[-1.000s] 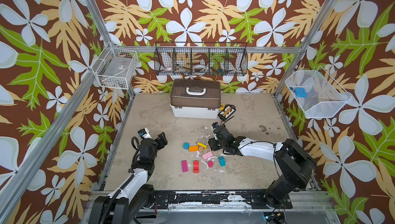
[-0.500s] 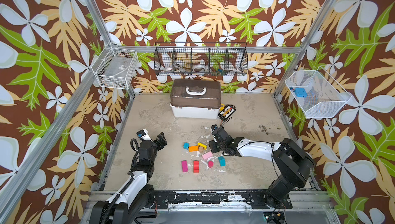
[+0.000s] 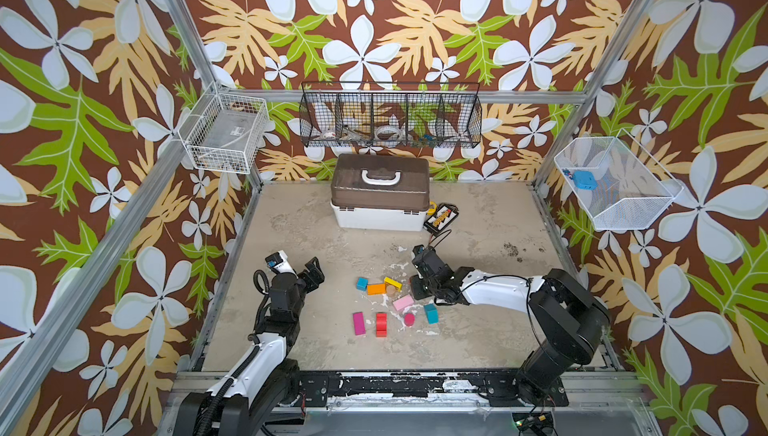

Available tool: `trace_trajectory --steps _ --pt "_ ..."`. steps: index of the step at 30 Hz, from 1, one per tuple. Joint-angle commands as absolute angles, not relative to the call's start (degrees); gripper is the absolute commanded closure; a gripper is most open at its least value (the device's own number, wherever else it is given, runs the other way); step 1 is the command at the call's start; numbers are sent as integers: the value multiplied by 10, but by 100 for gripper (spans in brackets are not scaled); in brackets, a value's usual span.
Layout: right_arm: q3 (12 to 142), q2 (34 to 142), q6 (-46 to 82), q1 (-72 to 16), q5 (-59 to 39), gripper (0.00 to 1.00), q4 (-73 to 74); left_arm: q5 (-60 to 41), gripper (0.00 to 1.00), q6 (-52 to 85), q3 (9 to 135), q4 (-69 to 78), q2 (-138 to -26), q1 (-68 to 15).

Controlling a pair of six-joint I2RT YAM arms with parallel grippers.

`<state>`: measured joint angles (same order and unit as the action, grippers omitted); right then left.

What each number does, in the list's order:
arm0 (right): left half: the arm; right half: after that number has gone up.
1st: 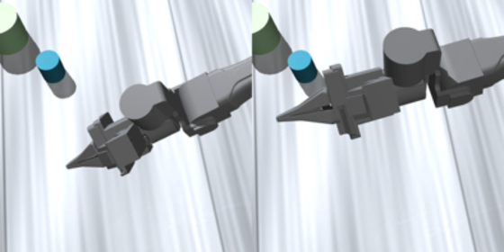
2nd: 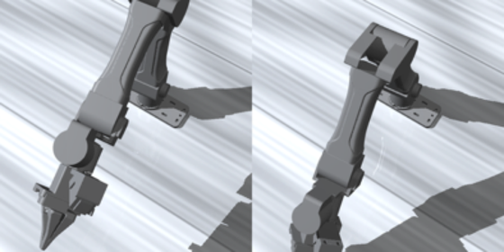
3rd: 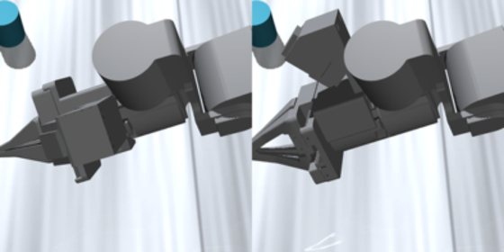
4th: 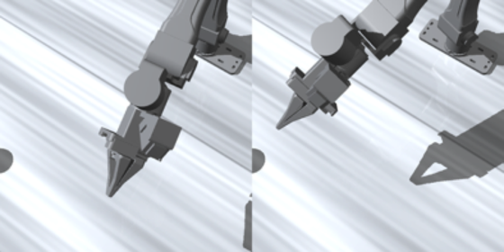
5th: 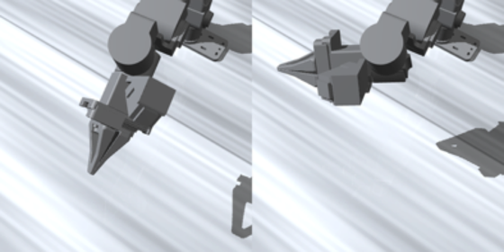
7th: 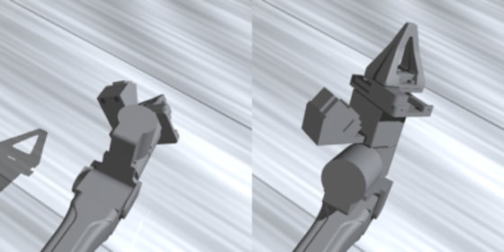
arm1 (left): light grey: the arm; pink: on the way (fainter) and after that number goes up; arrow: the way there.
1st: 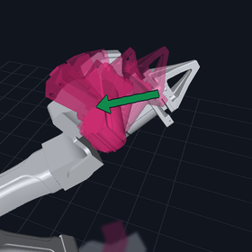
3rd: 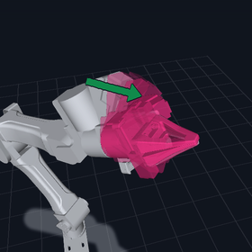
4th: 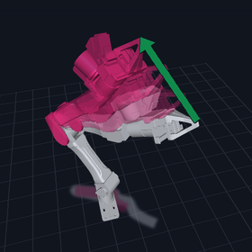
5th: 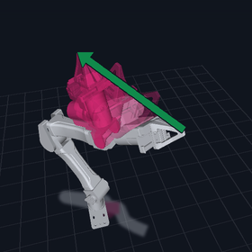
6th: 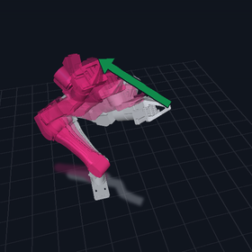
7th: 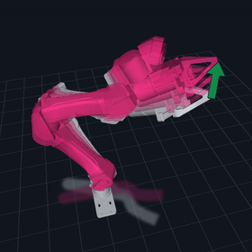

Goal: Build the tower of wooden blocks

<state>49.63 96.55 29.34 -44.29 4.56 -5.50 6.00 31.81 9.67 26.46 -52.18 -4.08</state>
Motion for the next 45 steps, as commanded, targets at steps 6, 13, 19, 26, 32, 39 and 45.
trace_trajectory --steps 6,13,19,26,32,39,45 --pt "490 957 317 -443 47 80 -53 67 13 323 96 275 -520 -40" --pt "425 905 369 -396 -38 83 37 67 13 323 96 275 -518 -40" --pt "349 855 423 -341 -76 83 115 68 13 324 95 275 -518 -40" --pt "267 840 459 -240 -173 84 207 68 13 324 96 275 -519 -41" --pt "259 858 455 -221 -208 84 223 69 13 324 96 275 -521 -41" --pt "255 869 456 -220 -218 84 224 70 13 324 97 275 -522 -40" --pt "219 825 447 -220 -197 78 197 69 13 324 97 275 -522 -40"
